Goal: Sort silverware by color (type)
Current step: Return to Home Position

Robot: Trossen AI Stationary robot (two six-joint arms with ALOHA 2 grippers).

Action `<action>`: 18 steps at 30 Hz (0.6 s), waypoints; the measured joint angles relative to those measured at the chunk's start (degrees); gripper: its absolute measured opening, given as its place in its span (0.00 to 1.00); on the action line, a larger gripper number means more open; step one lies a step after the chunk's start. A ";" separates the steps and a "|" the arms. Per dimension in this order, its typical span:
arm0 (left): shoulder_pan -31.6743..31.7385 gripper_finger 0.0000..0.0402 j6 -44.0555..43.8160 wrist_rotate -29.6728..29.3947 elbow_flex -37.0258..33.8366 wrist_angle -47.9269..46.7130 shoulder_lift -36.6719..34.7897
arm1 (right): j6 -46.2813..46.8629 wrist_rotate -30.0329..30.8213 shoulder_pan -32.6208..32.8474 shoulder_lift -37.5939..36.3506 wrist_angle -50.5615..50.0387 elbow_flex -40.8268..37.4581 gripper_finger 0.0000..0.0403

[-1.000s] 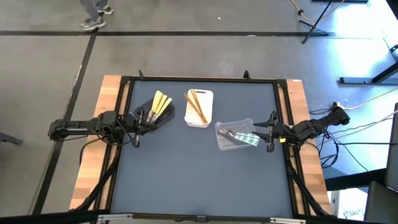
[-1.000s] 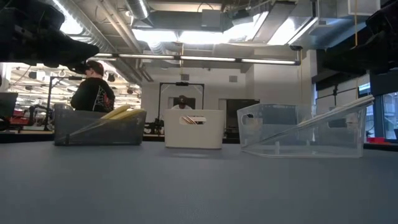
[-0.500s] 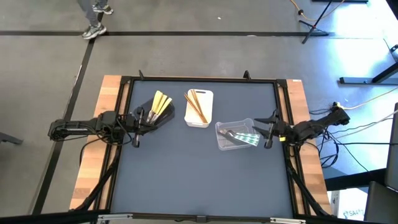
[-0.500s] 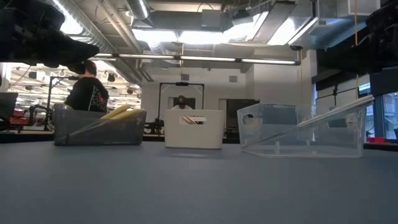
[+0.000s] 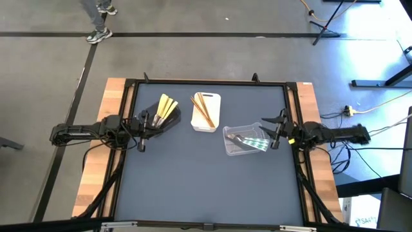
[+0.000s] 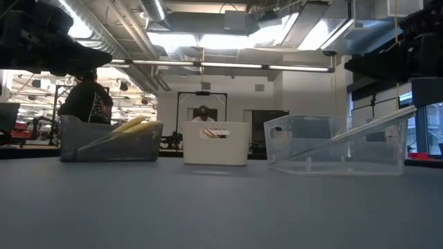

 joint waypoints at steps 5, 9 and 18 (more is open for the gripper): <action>0.02 0.00 -0.01 0.00 0.00 0.01 0.00 | 2.16 -11.91 -11.59 0.00 -1.01 -0.02 0.40; 0.00 0.00 -1.36 0.00 0.00 0.02 0.00 | 4.78 -19.61 -17.43 0.24 -2.76 0.04 0.40; 0.02 0.00 -1.33 0.24 0.00 -0.04 0.00 | 4.90 -24.05 -20.46 0.55 -3.59 0.04 0.40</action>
